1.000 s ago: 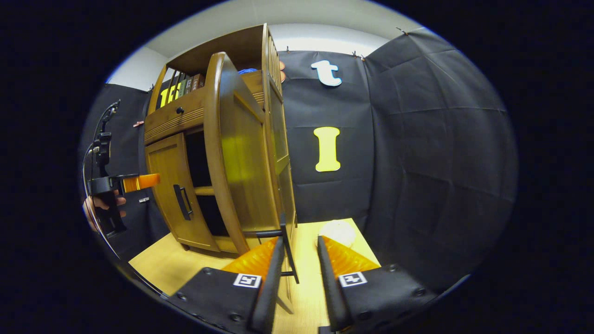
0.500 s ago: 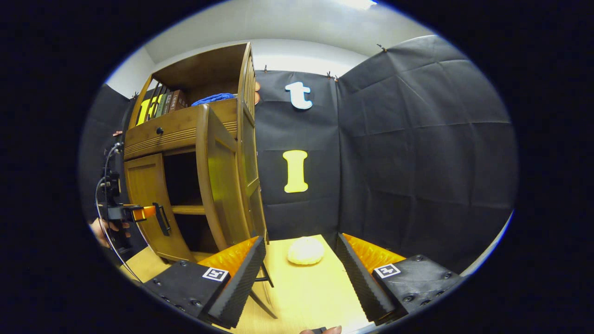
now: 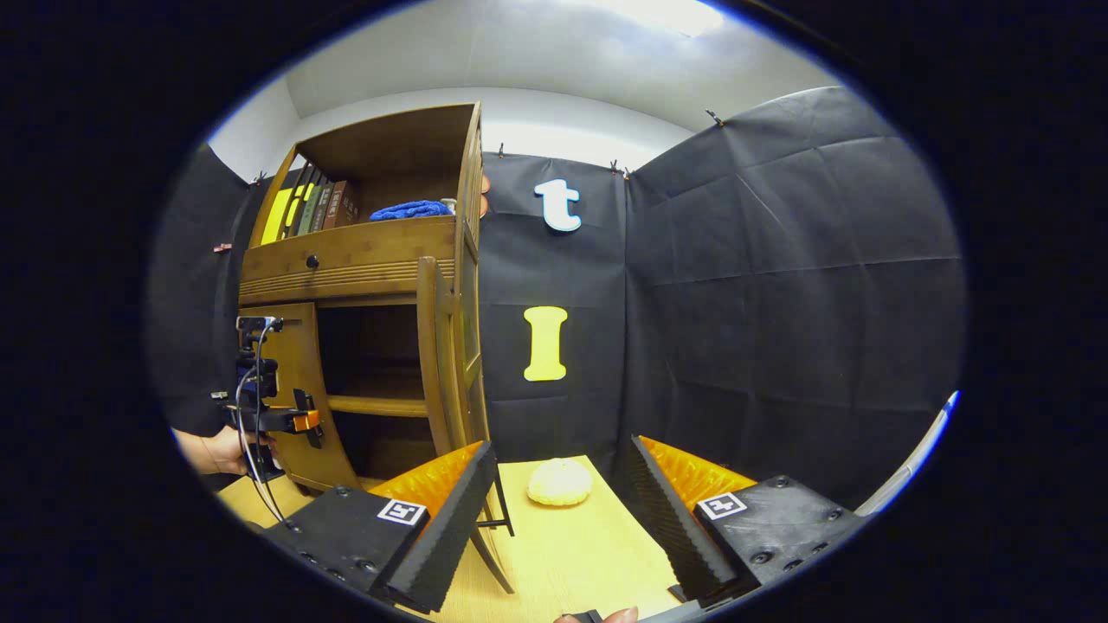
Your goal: Open the right door of the double-door shoe cabinet with the right hand, and open the left door with the left hand.
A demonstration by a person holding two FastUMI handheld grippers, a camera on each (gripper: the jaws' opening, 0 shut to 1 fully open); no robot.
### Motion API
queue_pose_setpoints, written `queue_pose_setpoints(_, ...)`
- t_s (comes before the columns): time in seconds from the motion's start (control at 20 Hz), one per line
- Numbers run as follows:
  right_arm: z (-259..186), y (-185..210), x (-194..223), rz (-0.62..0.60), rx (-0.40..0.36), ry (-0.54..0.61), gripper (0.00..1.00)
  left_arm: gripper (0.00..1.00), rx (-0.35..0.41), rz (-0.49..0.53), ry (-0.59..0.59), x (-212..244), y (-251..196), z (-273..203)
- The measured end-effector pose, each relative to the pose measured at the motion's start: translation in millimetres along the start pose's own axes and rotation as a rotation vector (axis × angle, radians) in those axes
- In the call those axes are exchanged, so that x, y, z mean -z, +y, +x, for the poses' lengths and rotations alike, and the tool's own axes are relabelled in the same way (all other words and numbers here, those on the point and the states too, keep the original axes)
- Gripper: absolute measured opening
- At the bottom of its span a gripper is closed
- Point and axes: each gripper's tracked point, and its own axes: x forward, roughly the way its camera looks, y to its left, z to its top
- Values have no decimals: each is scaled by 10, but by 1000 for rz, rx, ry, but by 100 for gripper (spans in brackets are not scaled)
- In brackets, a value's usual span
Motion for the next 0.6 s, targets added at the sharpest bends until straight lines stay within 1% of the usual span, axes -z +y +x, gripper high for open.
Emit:
queue_pose_setpoints(0.05,-14,-2,0,2,3,2,98,71,2,5,0,26,0,-3)
queue_pose_setpoints(0.1,-34,-5,-8,2,7,4,98,66,9,11,-1,18,-16,25)
queue_pose_setpoints(0.15,-43,0,6,0,10,8,98,63,22,17,-2,8,-47,58)
queue_pose_setpoints(0.25,-78,15,14,-2,16,11,98,51,35,27,-7,10,-119,69)
queue_pose_setpoints(0.3,-87,40,0,-2,14,9,98,37,37,42,-8,18,-112,90)
queue_pose_setpoints(0.45,-88,126,-62,-6,2,-2,98,33,57,14,-5,21,-113,21)
queue_pose_setpoints(0.6,-98,261,-164,1,-22,-23,98,31,59,30,-10,0,-71,-87)
